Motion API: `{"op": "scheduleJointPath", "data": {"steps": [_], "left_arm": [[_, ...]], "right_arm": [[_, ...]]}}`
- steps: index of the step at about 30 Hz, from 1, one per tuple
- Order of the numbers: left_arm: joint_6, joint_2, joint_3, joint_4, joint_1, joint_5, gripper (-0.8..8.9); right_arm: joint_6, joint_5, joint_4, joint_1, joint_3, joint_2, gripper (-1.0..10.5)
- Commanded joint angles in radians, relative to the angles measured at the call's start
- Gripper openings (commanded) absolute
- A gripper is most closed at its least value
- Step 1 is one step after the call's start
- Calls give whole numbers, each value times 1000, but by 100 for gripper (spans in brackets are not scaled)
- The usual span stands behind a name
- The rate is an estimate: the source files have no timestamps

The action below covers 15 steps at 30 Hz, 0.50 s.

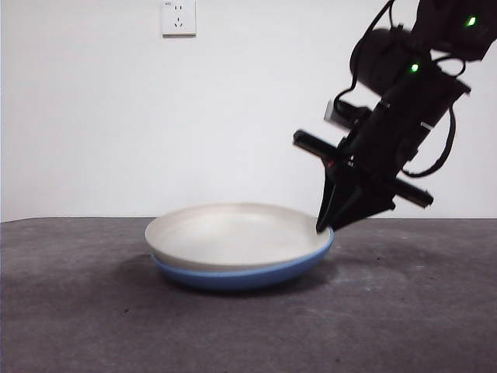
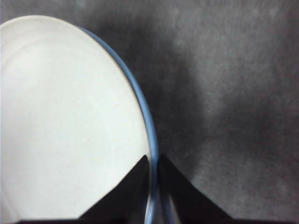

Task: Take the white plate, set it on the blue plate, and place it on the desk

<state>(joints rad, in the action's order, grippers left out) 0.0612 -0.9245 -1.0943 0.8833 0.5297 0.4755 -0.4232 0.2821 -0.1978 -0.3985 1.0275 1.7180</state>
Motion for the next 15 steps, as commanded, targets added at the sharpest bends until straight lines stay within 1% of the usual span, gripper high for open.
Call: {"op": "scheduleJointPath", "data": {"steps": [1,7,9,10,13,15], "left_arm": [[-16,-9,-8,-8,5,4,312],[-17,-9,-8,-8,5,4,312],[-17,-9,-8,-8,5,4,312],[-17,-9,-8,-8,5,4,312],[-17,-9,-8,-8,5,4,312],[-17,-9,-8,-8,5,4,312]], "right_arm": [[-23,2,16,-7,16,37,10],[-21,-1,14,-7,16,47,11],[-22,1,9,-7,16,47,28],[-22,1,5,-7,16,47,57],[-22,1,-6,-7,16,47,219],[-22,2,-13,-7,16,45,275]]}}
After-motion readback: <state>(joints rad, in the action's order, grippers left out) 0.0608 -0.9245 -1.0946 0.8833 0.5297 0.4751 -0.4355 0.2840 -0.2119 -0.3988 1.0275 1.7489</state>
